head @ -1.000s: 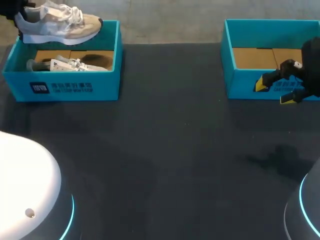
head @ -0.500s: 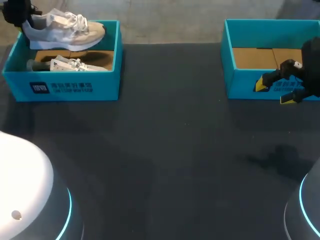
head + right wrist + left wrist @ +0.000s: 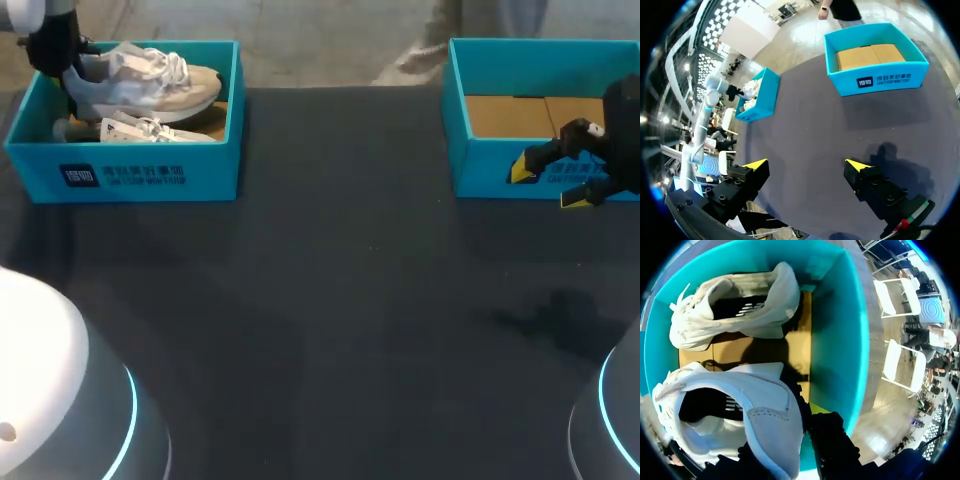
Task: Take the shoe out of the shoebox, open the shoe tongue, remove and reinsert the insole, then place the shoe into the shoebox
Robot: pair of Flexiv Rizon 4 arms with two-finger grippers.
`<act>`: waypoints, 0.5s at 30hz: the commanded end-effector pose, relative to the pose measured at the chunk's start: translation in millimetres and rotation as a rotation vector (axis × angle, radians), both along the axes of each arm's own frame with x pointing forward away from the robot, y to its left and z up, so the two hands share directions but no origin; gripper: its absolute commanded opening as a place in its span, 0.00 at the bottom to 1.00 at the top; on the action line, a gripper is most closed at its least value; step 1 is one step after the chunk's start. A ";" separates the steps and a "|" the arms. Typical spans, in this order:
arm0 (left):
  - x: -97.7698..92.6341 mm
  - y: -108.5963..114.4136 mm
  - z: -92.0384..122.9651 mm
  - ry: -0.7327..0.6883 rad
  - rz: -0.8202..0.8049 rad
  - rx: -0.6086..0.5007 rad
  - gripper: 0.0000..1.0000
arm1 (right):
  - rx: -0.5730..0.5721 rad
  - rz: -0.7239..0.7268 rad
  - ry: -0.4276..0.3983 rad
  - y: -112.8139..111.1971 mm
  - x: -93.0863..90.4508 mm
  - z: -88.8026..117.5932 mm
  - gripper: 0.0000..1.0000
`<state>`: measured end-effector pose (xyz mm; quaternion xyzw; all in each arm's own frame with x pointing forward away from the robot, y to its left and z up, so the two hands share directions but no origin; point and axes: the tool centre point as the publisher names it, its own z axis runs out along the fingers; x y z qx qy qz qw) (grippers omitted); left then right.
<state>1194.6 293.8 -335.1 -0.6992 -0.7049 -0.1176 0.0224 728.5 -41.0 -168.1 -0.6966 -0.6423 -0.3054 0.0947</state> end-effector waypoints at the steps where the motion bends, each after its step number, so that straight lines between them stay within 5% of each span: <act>1: 11.9 -4.3 -16.0 0.020 0.005 0.010 0.00 | -0.002 -0.002 0.000 1.0 0.1 -0.8 1.00; 15: 15.9 -5.7 -42.4 0.065 -0.017 -0.019 0.00 | -0.002 -0.002 0.000 1.0 0.1 -0.8 1.00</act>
